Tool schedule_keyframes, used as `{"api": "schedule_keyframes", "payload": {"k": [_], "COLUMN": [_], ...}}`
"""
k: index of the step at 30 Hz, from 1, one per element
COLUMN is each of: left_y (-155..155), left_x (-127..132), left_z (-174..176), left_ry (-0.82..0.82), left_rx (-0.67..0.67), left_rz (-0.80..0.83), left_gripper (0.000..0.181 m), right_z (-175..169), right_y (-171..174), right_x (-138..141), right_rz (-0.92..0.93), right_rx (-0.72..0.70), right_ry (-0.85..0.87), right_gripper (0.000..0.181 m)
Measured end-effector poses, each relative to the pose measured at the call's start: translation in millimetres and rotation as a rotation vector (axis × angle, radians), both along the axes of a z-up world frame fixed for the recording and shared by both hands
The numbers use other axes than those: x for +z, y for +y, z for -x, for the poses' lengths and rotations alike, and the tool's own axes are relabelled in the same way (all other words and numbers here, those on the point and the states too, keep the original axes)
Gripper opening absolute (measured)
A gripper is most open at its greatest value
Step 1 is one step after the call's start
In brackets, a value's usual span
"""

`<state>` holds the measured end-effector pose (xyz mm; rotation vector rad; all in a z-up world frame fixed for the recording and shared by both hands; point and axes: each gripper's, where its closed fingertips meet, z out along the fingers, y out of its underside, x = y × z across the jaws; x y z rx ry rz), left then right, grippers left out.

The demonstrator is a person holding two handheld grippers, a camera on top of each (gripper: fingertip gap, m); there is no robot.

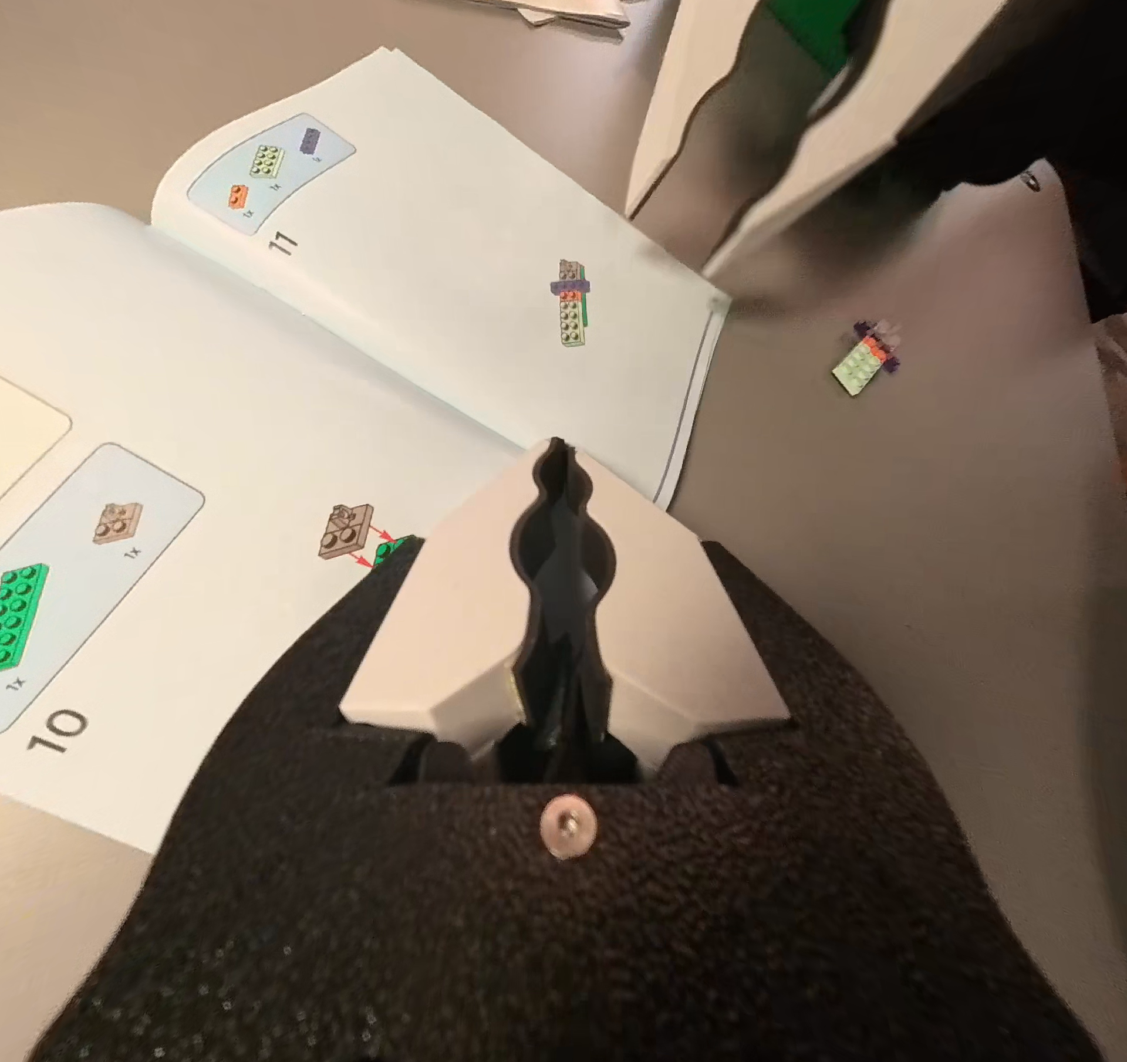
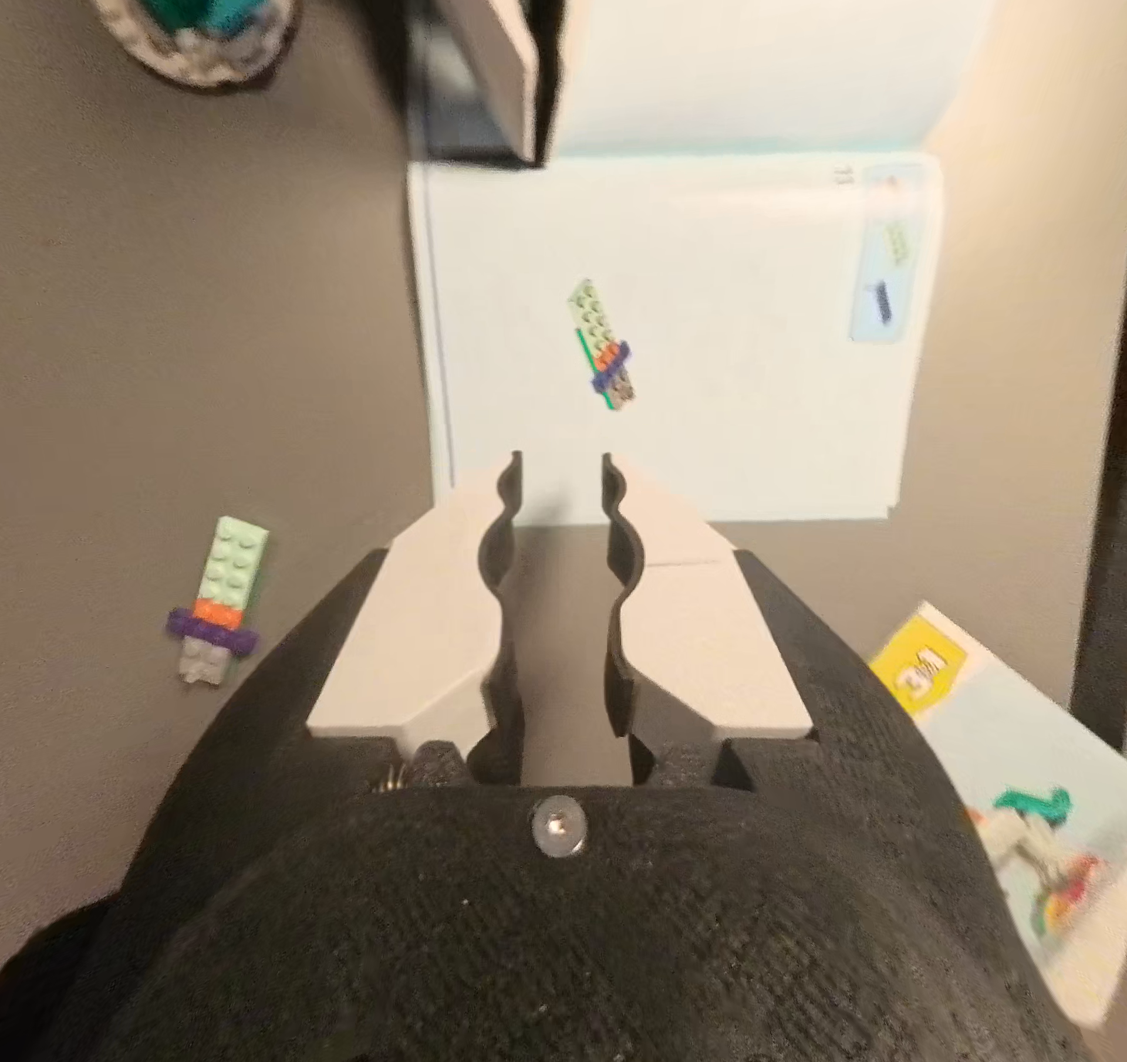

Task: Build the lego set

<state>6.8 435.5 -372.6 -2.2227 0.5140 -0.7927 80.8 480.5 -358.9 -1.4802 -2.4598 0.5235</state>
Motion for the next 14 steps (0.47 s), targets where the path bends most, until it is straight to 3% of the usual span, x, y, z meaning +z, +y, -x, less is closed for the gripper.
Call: {"api": "schedule_keyframes", "payload": {"k": [1, 6, 14], "left_y": [0, 0, 0], "left_x": [0, 1, 1], "left_z": [0, 1, 0], "left_ry": [-0.008, -0.066, -0.063], "left_rx": [0.000, 0.006, 0.000], "left_rz": [0.005, 0.044, 0.040], "left_gripper": [0.000, 0.000, 0.000], "right_z": [-1, -8, 4], "right_y": [6, 10, 3], "right_x": [-1, -16, -20], "right_rz": [-0.018, -0.051, -0.057], "right_rx": [-0.018, -0.039, -0.065], "right_ry": [-0.002, -0.026, 0.021], "right_gripper": [0.018, 0.001, 0.000]}}
